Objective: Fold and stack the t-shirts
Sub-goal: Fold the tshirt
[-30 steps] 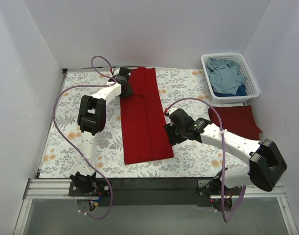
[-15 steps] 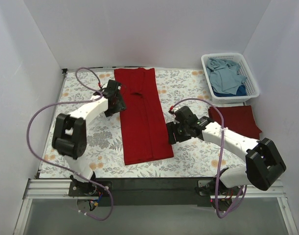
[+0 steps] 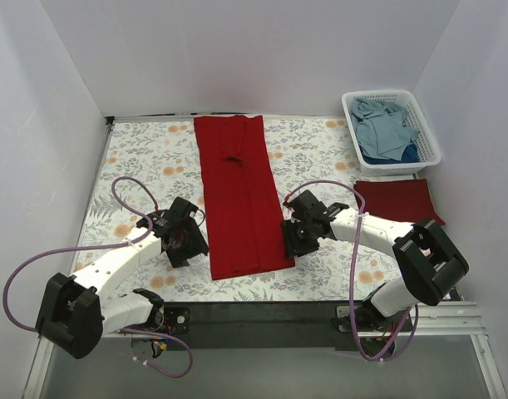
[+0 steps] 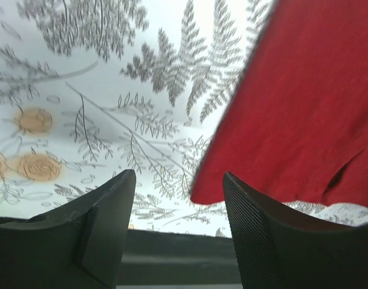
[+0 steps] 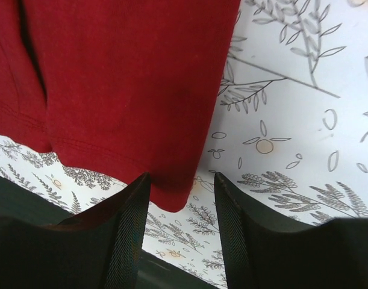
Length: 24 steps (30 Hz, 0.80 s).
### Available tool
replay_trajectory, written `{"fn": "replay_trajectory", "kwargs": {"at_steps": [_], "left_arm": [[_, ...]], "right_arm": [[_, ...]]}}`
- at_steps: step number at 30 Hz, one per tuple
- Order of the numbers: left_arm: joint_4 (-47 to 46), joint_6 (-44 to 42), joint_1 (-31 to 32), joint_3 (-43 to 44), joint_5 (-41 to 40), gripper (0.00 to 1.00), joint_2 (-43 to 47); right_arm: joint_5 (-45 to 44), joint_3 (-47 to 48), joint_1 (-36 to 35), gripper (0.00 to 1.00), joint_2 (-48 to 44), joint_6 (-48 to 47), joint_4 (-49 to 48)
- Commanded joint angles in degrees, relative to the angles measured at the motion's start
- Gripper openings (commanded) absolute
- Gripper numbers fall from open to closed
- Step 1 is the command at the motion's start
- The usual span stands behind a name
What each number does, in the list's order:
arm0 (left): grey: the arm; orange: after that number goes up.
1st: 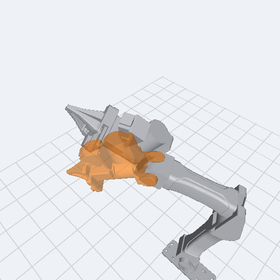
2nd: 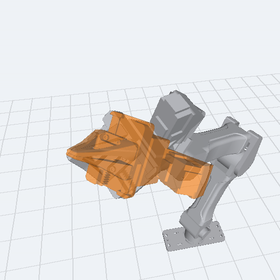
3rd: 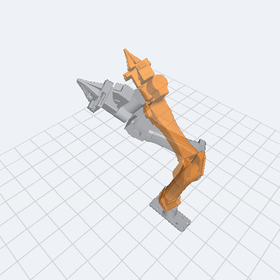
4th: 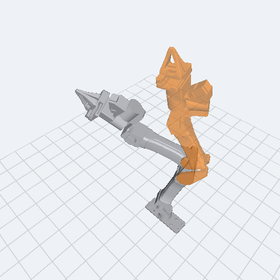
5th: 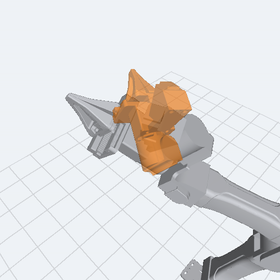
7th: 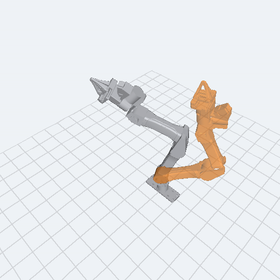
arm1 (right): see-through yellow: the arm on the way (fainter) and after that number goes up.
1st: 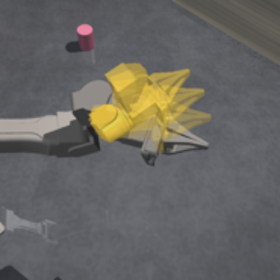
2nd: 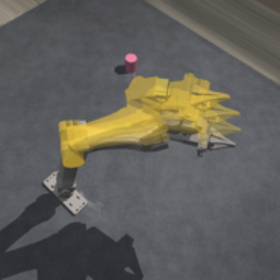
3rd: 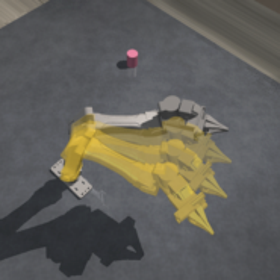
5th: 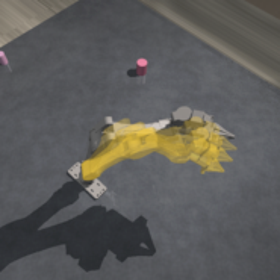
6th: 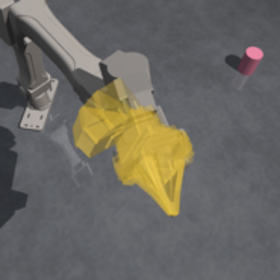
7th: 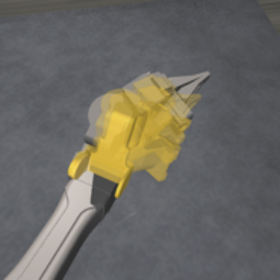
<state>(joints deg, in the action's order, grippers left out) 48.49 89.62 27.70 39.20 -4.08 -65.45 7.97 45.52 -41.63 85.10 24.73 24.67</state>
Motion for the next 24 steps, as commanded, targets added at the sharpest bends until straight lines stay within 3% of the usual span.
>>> {"fn": "replay_trajectory", "kwargs": {"at_steps": [1, 17, 24], "left_arm": [[1.3, 4.9, 1.1, -1.1, 5.1, 0.58, 3.3], [1.9, 7.8, 6.0, -0.4, 5.1, 0.53, -2.0], [1.7, 8.6, 8.1, 0.6, 4.8, 0.53, -5.5]], "right_arm": [[1.8, -1.3, -1.1, 0.52, 0.7, 1.7, -1.2], [-0.1, -3.5, -1.8, 0.48, 1.8, 1.8, 1.6], [-0.1, -3.5, -1.9, 0.41, 2.4, 1.6, 1.6]]}}
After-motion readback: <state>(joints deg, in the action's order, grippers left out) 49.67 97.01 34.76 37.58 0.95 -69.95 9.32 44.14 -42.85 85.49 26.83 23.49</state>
